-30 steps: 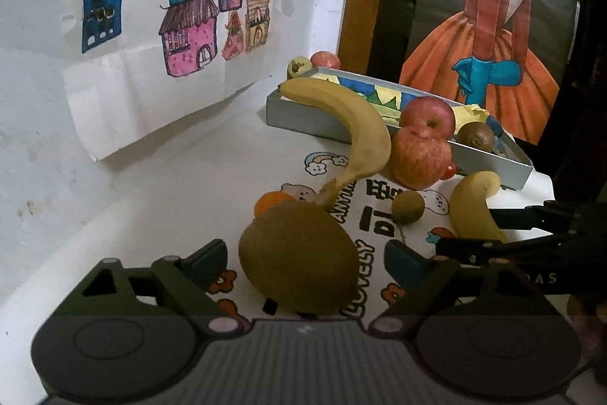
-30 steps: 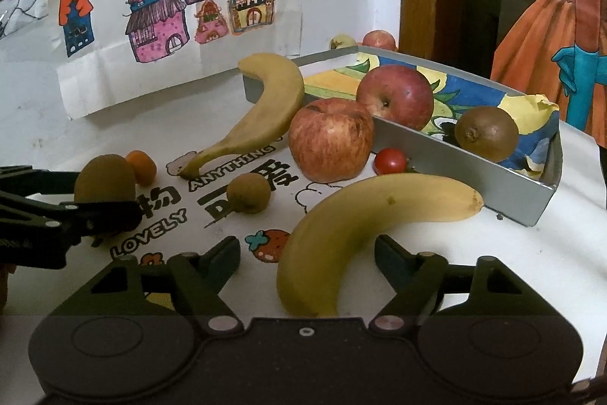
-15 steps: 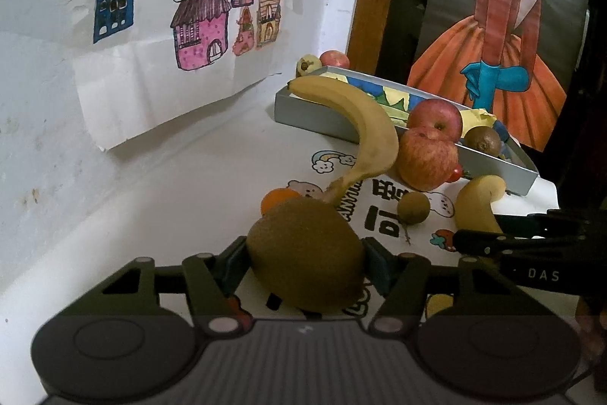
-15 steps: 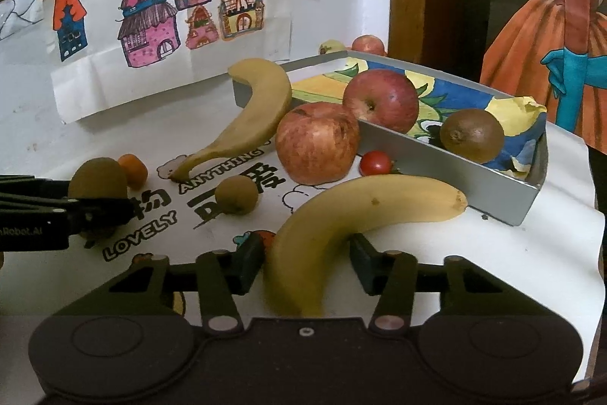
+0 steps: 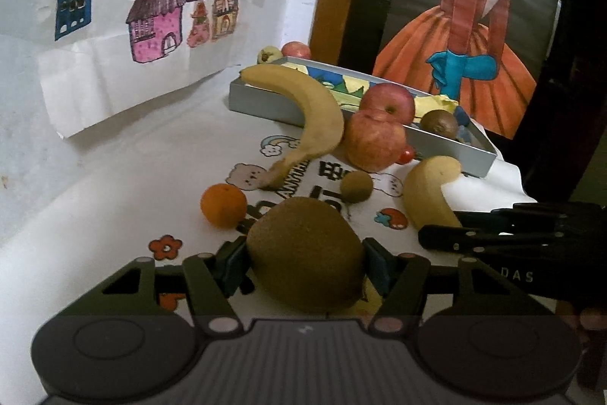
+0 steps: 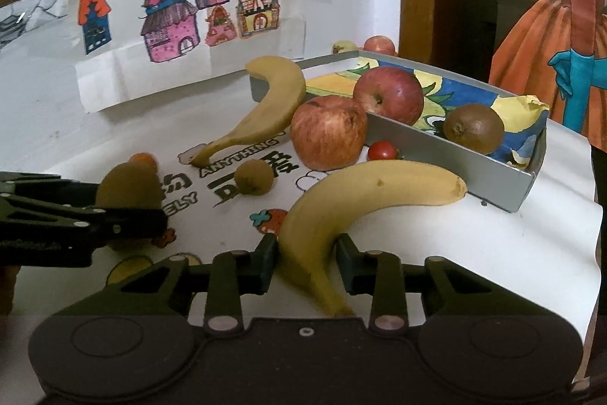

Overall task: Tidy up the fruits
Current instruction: 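Close the left gripper on a large brown kiwi while the right gripper grasps a yellow banana, then hold the kiwi in the left gripper while the right gripper lifts the banana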

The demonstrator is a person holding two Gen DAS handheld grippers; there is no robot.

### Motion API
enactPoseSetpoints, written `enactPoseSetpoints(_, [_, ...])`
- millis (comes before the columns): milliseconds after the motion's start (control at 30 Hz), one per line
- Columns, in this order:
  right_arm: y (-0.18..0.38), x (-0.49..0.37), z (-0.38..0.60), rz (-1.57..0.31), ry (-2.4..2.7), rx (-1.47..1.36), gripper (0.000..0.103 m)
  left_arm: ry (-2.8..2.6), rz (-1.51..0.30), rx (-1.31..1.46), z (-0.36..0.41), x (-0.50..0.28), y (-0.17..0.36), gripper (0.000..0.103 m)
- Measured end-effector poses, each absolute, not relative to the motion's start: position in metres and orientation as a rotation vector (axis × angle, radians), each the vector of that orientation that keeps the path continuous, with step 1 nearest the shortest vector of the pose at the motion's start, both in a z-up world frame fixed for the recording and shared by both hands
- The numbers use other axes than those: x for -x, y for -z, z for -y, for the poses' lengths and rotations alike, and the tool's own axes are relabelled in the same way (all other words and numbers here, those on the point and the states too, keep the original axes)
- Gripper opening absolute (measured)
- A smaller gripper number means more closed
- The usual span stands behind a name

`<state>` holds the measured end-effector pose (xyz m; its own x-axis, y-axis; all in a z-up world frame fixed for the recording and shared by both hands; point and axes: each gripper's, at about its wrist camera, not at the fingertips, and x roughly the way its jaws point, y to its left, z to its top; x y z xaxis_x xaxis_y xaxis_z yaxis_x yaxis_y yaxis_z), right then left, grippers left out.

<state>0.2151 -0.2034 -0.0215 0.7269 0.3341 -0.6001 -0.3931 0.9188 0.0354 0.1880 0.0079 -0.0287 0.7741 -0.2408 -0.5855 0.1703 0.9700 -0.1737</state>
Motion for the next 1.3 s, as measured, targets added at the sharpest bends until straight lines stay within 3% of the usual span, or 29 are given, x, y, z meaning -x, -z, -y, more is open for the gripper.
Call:
enactPoseSetpoints(633, [0.01, -0.159, 0.222, -0.663, -0.539, 0.15, 0.035, 0.268, -0.668, 0.119, 0.003, -0.168, 0.028, 0.068])
enactPoseSetpoints(1033, [0.017, -0.178, 0.203, -0.665, -0.454, 0.102, 0.062, 0.269, -0.671, 0.132, 0.004, -0.17, 0.028, 0.077])
enactPoseSetpoints(1300, [0.021, -0.175, 0.198, -0.64, -0.444, 0.154, 0.06, 0.271, -0.67, 0.128, 0.005, -0.17, 0.028, 0.069])
